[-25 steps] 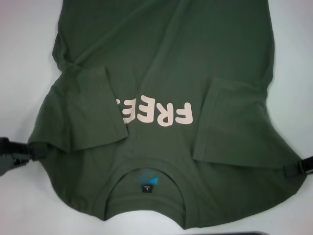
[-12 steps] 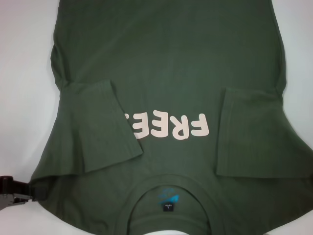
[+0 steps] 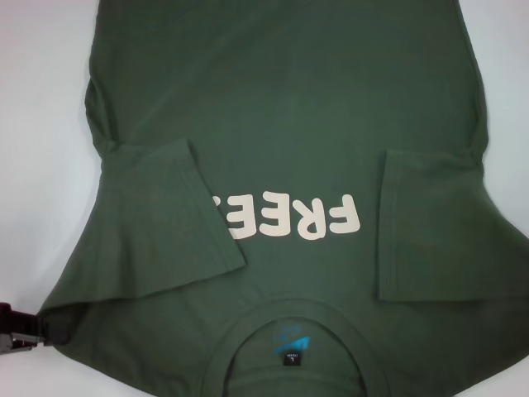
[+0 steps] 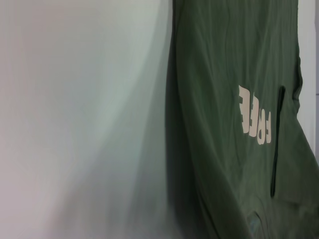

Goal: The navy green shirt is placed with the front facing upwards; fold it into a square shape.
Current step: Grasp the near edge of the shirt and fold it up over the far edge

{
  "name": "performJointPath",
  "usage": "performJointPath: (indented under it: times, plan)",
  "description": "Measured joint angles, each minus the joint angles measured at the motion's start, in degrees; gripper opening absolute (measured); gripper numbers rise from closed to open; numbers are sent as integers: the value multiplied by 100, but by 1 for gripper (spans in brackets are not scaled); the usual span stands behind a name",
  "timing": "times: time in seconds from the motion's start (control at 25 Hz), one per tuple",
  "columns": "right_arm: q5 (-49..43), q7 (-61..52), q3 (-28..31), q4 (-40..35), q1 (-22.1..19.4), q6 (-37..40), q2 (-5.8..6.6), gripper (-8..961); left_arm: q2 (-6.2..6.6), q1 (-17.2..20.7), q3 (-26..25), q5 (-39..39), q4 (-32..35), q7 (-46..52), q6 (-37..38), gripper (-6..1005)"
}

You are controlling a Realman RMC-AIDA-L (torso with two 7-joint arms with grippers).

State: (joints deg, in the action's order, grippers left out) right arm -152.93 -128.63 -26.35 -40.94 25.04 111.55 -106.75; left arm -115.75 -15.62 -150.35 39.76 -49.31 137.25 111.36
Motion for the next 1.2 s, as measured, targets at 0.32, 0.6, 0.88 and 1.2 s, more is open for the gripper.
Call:
performJointPath:
  times: [0.32,0.6,0.88,1.2]
  plan:
    - [926,121,41,75,242,228,151,12,128,-559,-83,335,4,-9,352,24]
    - [1657,-234,211,21,678,37,203,13,390,-1528,-199,458,240,376,-87,24]
    - [2279,-495,272,47,843,-1010,-41,13,248,-2138,-93,449,519,648,-1576,24]
    - [3022,-329,226,81,874,-1756,-219,13,9,-2506,-69,495,541,605,-2867,25]
